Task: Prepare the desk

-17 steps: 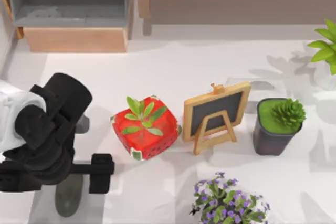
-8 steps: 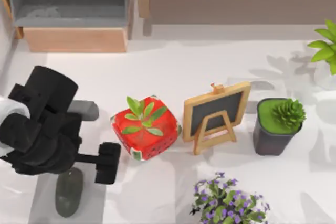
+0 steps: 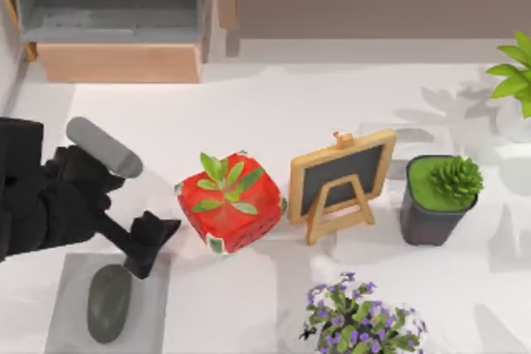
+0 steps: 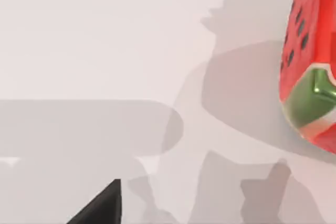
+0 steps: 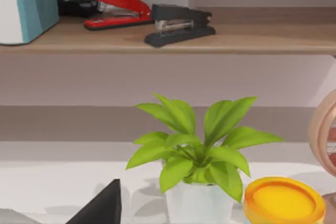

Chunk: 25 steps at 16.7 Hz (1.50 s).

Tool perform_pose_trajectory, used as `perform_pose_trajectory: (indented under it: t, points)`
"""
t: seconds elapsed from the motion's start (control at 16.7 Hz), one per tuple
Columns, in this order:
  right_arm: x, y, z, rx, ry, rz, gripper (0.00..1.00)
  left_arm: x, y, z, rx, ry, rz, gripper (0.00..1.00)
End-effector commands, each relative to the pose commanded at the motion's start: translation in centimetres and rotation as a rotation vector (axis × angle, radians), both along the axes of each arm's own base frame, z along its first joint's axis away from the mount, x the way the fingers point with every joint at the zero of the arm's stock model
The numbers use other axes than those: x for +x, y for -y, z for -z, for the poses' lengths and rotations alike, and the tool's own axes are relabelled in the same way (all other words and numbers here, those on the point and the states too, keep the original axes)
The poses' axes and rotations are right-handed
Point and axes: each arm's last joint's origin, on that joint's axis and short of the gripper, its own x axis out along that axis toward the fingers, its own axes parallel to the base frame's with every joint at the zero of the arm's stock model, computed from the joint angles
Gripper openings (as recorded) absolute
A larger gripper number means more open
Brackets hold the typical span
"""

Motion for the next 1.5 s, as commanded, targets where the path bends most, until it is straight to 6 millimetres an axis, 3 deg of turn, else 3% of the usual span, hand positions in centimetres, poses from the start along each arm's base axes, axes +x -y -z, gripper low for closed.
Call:
perform_pose_trajectory:
  t: [0.24,0.54,0.72,0.96,1.14,1.5]
  points:
    - [0.0,0.0,0.0,0.000,0.000,0.000,1.00,1.5,-4.1,0.2,0.110,0.444,0.106,1.00]
    - [0.0,0.0,0.0,0.000,0.000,0.000,1.00,1.9,-11.1,0.5,0.509,0.896,0.093,1.00]
    - [0.0,0.0,0.0,0.000,0.000,0.000,1.00,1.0,-15.4,1.1,0.809,1.018,0.039,1.00]
    - [0.0,0.0,0.0,0.000,0.000,0.000,1.00,-0.2,-20.2,1.9,1.155,1.054,-0.032,1.00]
    - [0.0,0.0,0.0,0.000,0.000,0.000,1.00,-0.6,-21.9,2.1,1.278,1.053,-0.054,1.00]
    - [0.0,0.0,0.0,0.000,0.000,0.000,1.00,-0.5,-21.8,2.1,1.277,1.054,-0.053,1.00]
